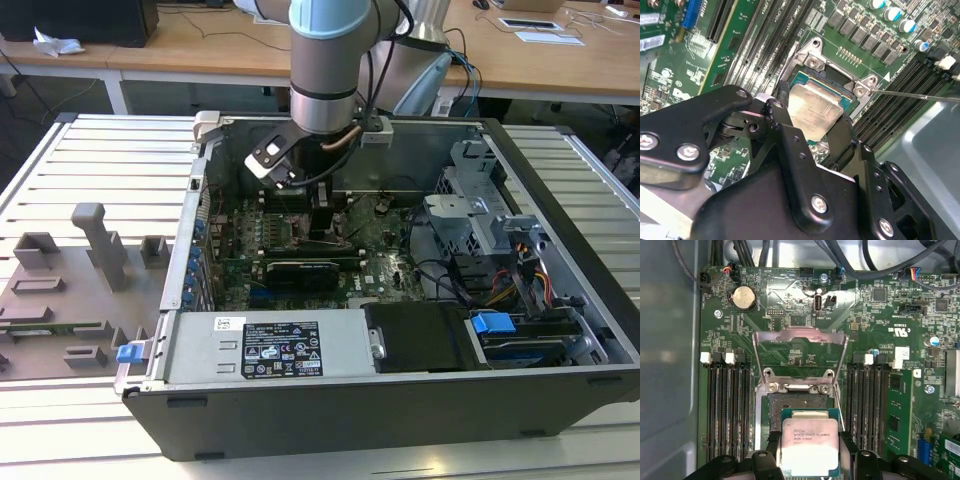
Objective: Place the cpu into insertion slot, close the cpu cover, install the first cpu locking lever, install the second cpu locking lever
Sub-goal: 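Place the cpu into insertion slot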
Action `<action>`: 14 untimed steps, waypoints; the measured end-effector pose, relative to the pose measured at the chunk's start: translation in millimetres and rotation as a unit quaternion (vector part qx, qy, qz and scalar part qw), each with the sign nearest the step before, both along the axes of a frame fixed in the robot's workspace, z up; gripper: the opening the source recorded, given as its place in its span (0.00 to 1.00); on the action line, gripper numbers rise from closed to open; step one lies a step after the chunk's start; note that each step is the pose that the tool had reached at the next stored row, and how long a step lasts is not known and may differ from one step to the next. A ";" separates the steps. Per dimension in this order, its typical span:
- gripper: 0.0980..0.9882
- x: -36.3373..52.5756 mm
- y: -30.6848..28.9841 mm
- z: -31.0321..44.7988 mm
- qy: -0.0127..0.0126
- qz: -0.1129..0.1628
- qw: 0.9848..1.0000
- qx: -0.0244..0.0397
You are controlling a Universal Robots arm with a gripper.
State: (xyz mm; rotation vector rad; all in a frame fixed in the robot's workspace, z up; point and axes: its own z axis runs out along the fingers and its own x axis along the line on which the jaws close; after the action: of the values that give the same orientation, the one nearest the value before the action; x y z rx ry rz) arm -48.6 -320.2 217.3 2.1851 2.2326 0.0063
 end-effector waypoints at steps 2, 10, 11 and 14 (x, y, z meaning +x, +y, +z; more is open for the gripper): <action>0.50 2.1 1.6 -3.1 0.000 0.000 1.000 0.000; 0.50 3.9 5.3 -13.1 0.000 0.000 1.000 0.000; 0.50 3.9 5.5 -14.3 0.000 0.000 1.000 0.000; 0.50 3.9 5.8 -16.8 0.000 0.000 1.000 0.000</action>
State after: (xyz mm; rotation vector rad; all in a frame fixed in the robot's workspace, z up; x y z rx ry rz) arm -44.7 -314.4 200.5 2.1856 2.2332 0.0055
